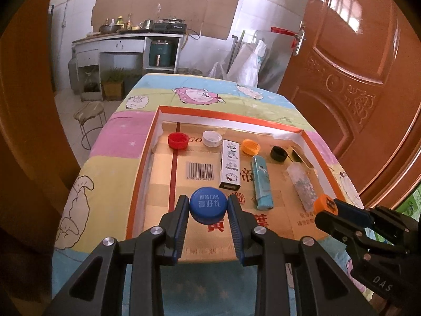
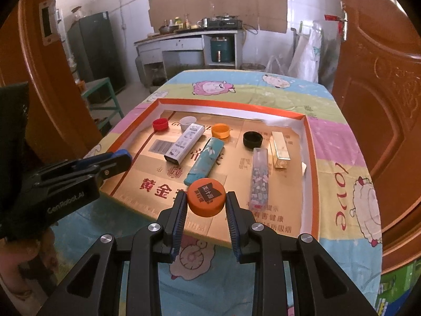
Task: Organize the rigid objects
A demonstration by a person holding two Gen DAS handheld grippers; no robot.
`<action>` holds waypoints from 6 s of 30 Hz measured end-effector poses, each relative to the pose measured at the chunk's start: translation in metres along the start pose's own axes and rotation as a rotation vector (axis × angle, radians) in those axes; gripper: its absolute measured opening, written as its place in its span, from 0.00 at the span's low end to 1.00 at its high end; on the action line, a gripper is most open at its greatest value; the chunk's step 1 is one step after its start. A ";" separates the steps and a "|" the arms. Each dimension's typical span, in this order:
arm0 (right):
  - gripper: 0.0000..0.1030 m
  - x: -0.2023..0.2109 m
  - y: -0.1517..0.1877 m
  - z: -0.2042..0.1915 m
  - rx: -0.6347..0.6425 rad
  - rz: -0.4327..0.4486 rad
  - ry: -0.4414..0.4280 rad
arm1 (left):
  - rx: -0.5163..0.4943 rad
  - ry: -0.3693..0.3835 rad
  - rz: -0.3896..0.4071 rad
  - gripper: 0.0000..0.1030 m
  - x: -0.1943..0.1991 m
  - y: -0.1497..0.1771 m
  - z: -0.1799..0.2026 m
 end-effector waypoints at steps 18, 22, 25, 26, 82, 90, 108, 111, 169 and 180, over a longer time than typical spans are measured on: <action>0.30 -0.025 -0.025 0.019 0.013 0.002 -0.005 | -0.004 -0.032 -0.007 0.30 -0.025 -0.027 -0.005; 0.30 -0.033 -0.030 0.022 0.017 -0.005 -0.005 | -0.006 -0.032 -0.009 0.30 -0.032 -0.033 -0.004; 0.30 -0.039 -0.033 0.024 0.022 -0.011 -0.004 | -0.003 -0.030 -0.010 0.30 -0.035 -0.035 -0.004; 0.30 -0.042 -0.034 0.025 0.023 -0.014 -0.005 | 0.001 -0.025 -0.011 0.30 -0.037 -0.037 -0.004; 0.30 -0.092 -0.040 0.040 0.056 -0.076 0.031 | -0.034 -0.064 -0.085 0.30 -0.091 -0.044 -0.007; 0.44 -0.092 -0.040 0.039 0.069 -0.072 0.046 | -0.033 -0.065 -0.069 0.30 -0.087 -0.047 -0.008; 0.44 -0.071 -0.039 0.039 0.038 -0.044 0.046 | -0.017 -0.058 -0.032 0.30 -0.064 -0.046 -0.011; 0.44 -0.066 -0.037 0.039 0.028 -0.041 0.049 | -0.017 -0.054 -0.026 0.30 -0.058 -0.045 -0.010; 0.44 0.114 0.003 -0.040 -0.058 0.185 0.149 | -0.066 -0.086 0.252 0.30 0.151 0.017 0.031; 0.44 0.148 0.026 -0.061 -0.077 0.219 0.198 | -0.057 -0.090 0.298 0.30 0.191 0.038 0.032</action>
Point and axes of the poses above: each gripper's, at about its wrist camera, not at the fingertips, and x roughly against the way its jaws point, z to its right, y to its underside, the point moved 6 cm from there along -x, roughly the way its jaws point, and after that the axes turned 8 degrees about -y, right-handed, at the moved point
